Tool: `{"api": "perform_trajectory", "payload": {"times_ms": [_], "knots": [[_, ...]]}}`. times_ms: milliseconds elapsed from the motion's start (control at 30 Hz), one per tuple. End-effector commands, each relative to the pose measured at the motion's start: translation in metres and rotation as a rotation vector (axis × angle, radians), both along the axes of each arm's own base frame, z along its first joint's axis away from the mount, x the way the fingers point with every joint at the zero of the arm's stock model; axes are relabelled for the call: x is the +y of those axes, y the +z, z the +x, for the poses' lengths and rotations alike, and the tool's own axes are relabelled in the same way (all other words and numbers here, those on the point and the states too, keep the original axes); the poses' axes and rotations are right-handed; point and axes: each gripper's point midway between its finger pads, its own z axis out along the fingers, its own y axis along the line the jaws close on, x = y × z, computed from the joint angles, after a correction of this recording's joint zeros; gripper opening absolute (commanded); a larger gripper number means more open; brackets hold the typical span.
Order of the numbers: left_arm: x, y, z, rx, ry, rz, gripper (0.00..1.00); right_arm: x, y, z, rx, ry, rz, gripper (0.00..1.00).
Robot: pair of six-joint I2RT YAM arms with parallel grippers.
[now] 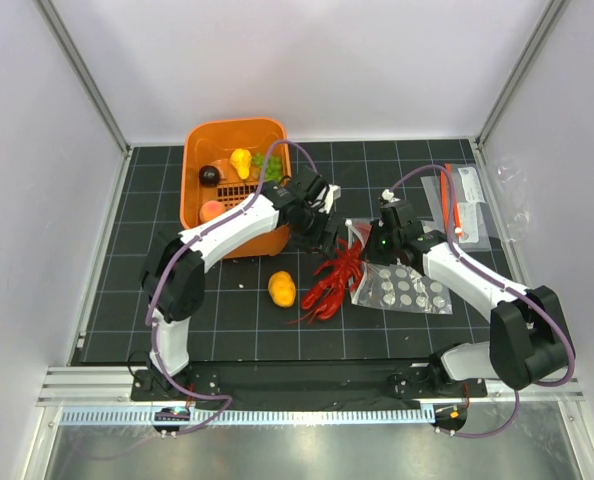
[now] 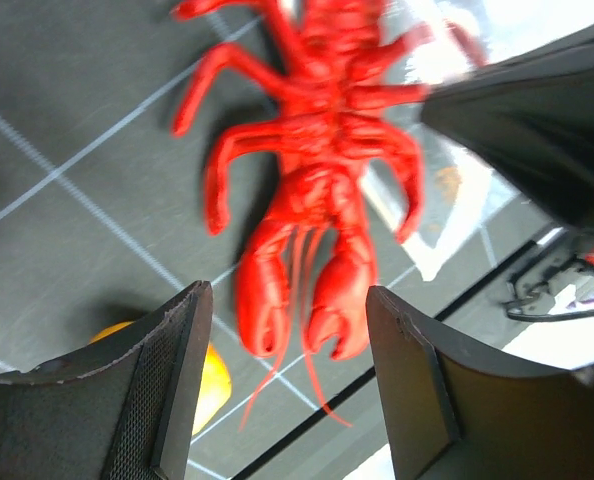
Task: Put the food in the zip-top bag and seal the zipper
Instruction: Place the fake lobster in the zipper food storage bag, then pick up the fake fruit from the center of the board.
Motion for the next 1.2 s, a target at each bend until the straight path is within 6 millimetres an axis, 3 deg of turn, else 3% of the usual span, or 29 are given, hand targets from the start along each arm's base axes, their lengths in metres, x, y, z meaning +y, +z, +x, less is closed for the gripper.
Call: {"api": "perform_trajectory", "payload": {"times_ms": [0, 167, 300, 433, 567, 600, 667, 700, 867, 933, 967, 1000, 1033, 1067, 1100, 1167], "knots": [[0.008, -0.011, -0.001, 0.004, -0.016, 0.041, 0.66, 0.004, 0.012, 0.007, -0.046, 0.014, 0.017, 0.01], [0.015, -0.026, -0.011, 0.023, -0.072, 0.058, 0.66, 0.003, 0.012, 0.006, -0.047, 0.016, 0.016, 0.01], [0.017, -0.023, -0.021, 0.016, -0.103, 0.038, 0.71, 0.003, 0.011, 0.007, -0.042, 0.014, 0.014, 0.01], [0.026, -0.025, -0.027, -0.017, -0.108, 0.065, 0.66, 0.004, 0.012, 0.009, -0.045, 0.013, 0.018, 0.01], [0.044, -0.021, -0.034, -0.227, -0.152, 0.208, 0.73, 0.005, 0.010, 0.009, -0.039, 0.010, 0.023, 0.01], [0.046, -0.006, -0.033, -0.319, -0.169, 0.225, 0.75, 0.006, 0.010, 0.008, -0.037, 0.011, 0.025, 0.01], [0.046, 0.002, -0.037, -0.421, -0.212, 0.253, 0.75, 0.006, 0.010, 0.008, -0.035, 0.013, 0.029, 0.01], [0.047, 0.016, -0.037, -0.455, -0.196, 0.224, 0.76, 0.007, 0.010, 0.008, -0.032, 0.013, 0.031, 0.01], [0.061, 0.050, -0.028, -0.578, -0.058, 0.166, 0.81, 0.008, 0.008, 0.008, -0.026, 0.020, 0.030, 0.01], [0.077, 0.076, -0.023, -0.655, 0.044, 0.156, 0.93, 0.008, 0.008, 0.008, -0.023, 0.020, 0.033, 0.01], [0.083, 0.079, -0.023, -0.654, 0.107, 0.143, 0.99, 0.009, 0.008, 0.009, -0.025, 0.021, 0.033, 0.01], [0.092, 0.084, -0.020, -0.670, 0.189, 0.146, 1.00, 0.009, 0.009, 0.009, -0.026, 0.022, 0.032, 0.01], [0.122, 0.104, -0.009, -0.755, 0.373, 0.182, 1.00, 0.009, 0.008, 0.009, -0.023, 0.022, 0.033, 0.01], [0.140, 0.093, -0.009, -0.736, 0.556, 0.174, 1.00, 0.010, 0.009, 0.009, -0.025, 0.024, 0.034, 0.01], [0.152, 0.093, -0.009, -0.753, 0.610, 0.190, 1.00, 0.010, 0.008, 0.009, -0.022, 0.022, 0.035, 0.01], [0.146, 0.083, -0.020, -0.732, 0.516, 0.129, 0.94, 0.010, 0.009, 0.010, -0.023, 0.023, 0.037, 0.01]]}}
